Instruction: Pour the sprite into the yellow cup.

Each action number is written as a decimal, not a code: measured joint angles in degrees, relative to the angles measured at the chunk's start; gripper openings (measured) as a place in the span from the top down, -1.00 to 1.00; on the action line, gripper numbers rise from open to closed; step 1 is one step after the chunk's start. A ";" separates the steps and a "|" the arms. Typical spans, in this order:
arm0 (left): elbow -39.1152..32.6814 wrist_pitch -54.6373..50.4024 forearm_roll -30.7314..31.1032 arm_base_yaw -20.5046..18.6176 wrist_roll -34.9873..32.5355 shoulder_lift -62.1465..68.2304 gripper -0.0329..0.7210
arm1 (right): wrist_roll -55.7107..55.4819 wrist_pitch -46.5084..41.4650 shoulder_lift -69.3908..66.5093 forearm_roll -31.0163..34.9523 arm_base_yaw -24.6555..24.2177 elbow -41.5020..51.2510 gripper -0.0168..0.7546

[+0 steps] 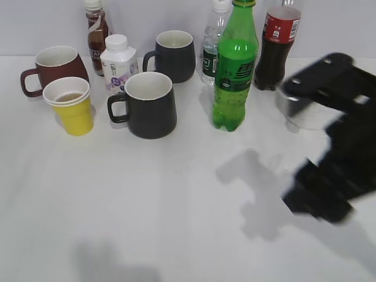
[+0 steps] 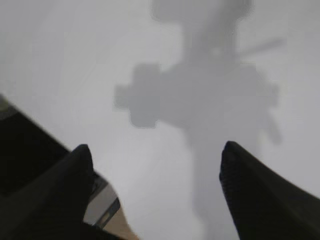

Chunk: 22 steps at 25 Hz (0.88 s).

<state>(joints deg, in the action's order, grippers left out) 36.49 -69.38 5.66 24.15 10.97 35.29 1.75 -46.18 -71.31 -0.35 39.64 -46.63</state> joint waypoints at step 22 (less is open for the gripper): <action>-6.41 7.54 -5.06 0.13 -15.76 -26.54 -0.43 | 2.88 -14.60 66.63 2.75 0.02 17.66 -0.57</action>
<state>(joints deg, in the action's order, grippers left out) 30.08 -61.84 0.60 24.28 -4.79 8.75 4.62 -60.78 -4.68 2.40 39.66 -28.96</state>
